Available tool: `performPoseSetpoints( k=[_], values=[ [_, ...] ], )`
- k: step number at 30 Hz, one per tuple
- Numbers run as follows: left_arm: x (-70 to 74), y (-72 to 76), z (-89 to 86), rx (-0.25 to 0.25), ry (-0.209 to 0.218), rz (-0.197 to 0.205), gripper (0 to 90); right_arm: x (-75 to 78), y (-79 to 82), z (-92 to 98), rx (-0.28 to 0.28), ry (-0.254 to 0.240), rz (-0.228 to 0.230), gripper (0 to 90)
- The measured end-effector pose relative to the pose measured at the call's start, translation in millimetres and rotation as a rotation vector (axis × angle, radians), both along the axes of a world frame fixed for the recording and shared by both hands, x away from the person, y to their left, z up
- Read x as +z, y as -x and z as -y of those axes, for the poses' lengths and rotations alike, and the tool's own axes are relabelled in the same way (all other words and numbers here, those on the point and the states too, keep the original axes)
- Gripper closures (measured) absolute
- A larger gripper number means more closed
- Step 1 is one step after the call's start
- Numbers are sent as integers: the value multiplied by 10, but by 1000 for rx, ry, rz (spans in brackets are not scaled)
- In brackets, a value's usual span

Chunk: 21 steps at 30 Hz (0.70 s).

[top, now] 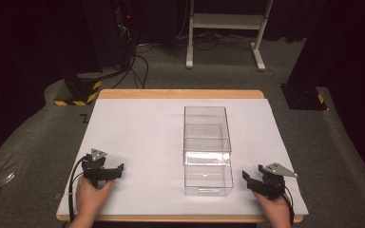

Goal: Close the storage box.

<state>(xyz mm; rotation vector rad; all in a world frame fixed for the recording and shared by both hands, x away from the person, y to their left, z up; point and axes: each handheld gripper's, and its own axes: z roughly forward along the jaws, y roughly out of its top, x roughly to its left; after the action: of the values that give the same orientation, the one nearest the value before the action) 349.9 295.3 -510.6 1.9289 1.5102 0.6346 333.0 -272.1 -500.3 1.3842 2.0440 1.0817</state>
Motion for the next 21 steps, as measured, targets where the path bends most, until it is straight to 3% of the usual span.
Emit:
performPoseSetpoints(
  k=[8,12,21],
  values=[
    [1,0,1,0,-1,0,12,-7,-27,-14,-21,12,-31,287],
    [1,-1,1,0,-1,0,12,-16,-50,-50,-26,53,-48,289],
    [2,-2,1,-1,-1,-3,12,-12,-32,-84,-22,87,-33,282]
  ],
)
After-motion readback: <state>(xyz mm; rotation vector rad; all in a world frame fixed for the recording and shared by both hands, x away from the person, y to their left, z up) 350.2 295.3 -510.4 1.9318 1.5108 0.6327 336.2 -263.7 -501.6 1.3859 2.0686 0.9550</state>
